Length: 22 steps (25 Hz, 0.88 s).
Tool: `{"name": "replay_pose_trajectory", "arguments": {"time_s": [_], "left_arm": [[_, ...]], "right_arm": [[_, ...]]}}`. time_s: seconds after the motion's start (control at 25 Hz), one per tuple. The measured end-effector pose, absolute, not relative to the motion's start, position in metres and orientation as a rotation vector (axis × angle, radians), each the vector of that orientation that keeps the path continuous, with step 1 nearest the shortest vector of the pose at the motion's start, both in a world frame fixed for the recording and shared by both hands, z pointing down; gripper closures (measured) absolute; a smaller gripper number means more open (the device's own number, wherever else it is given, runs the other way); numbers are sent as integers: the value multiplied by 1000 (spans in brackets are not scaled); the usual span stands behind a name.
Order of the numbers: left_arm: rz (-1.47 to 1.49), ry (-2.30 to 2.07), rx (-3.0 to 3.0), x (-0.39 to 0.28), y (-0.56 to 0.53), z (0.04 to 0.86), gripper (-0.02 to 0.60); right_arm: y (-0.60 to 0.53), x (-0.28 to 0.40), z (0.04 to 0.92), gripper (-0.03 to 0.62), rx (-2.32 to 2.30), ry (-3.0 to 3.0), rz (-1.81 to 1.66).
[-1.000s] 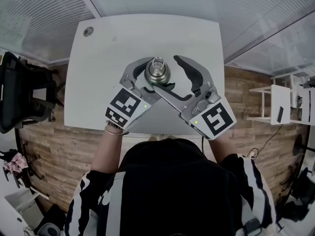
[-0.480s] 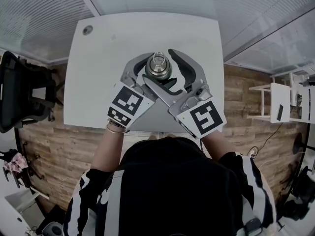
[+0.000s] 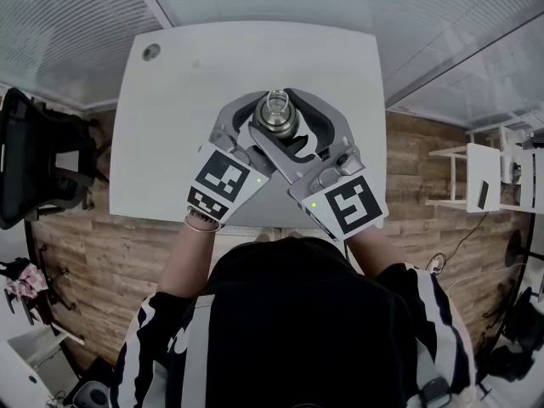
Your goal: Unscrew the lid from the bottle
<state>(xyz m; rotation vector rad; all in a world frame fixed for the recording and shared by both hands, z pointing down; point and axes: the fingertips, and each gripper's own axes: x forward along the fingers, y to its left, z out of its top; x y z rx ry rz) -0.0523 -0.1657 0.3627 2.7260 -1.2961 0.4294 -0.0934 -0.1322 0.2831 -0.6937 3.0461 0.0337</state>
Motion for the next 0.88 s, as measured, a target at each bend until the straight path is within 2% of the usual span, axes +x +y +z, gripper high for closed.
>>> {"name": "replay_pose_trajectory", "arguments": {"time_s": [0.36, 0.88], "left_arm": [[439, -1228, 2766, -47, -160, 363, 196], [473, -907, 2905, -30, -139, 359, 198]], "right_arm": [[-128, -86, 290, 338, -558, 3094, 93], [-105, -81, 279, 336, -58, 3137, -7]]}}
